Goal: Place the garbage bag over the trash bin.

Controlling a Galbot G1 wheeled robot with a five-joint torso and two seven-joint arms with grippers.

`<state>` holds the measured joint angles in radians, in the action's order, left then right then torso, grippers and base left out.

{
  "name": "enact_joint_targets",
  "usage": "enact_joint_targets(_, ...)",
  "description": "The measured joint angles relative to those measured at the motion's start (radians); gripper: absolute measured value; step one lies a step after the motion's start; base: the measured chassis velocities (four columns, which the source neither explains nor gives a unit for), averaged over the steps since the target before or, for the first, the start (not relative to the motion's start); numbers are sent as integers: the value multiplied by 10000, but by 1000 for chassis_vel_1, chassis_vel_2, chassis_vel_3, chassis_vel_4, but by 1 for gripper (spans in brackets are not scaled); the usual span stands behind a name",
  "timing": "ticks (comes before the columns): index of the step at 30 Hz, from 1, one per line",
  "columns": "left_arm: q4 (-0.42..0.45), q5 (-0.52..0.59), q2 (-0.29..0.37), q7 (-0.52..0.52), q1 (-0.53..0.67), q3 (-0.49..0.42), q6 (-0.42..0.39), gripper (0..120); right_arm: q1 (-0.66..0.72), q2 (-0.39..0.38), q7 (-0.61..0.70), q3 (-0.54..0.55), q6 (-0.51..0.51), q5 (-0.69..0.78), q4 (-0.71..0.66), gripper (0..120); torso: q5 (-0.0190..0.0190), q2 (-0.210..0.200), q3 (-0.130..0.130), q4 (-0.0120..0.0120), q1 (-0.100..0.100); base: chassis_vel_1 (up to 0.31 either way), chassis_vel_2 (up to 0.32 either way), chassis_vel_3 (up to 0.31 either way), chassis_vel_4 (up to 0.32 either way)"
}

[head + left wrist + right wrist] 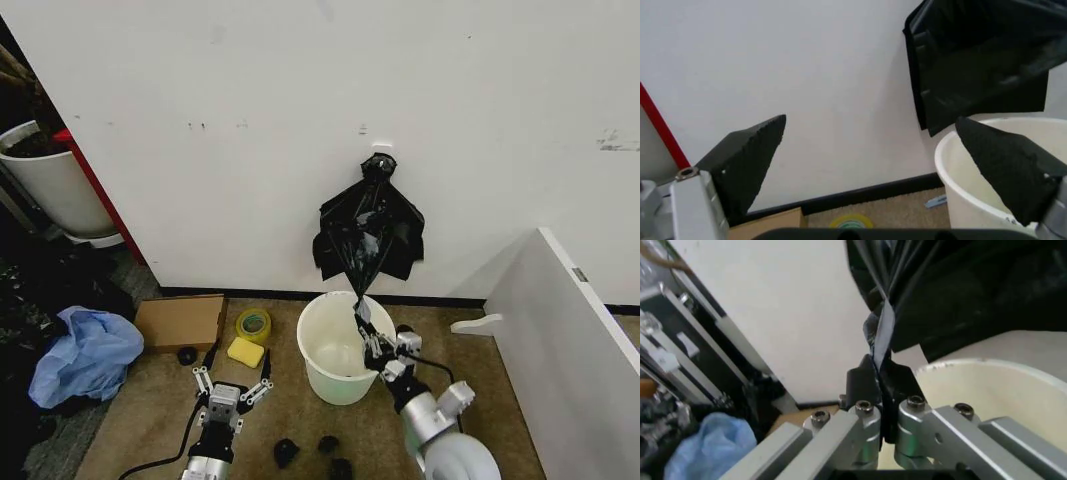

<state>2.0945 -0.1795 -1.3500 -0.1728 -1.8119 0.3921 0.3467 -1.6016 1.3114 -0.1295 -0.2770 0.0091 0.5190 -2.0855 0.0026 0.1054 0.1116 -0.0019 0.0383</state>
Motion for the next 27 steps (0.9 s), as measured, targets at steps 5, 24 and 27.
enact_joint_targets(5,10,23,22,-9,-1,6,0,100,-548,-46,-97,41,518,-652,-15,0,0,0,0,0,1,0,0,0,0)
enact_joint_targets(24,-8,2,122,-10,0,-110,-9,100,-1730,-46,17,221,2058,-2337,226,0,1,-2,1,0,1,0,0,0,0)
enact_joint_targets(27,-31,-1,122,-10,-2,-126,-8,100,-1794,-7,53,242,2164,-2433,253,0,0,-2,1,-1,1,0,0,0,0)
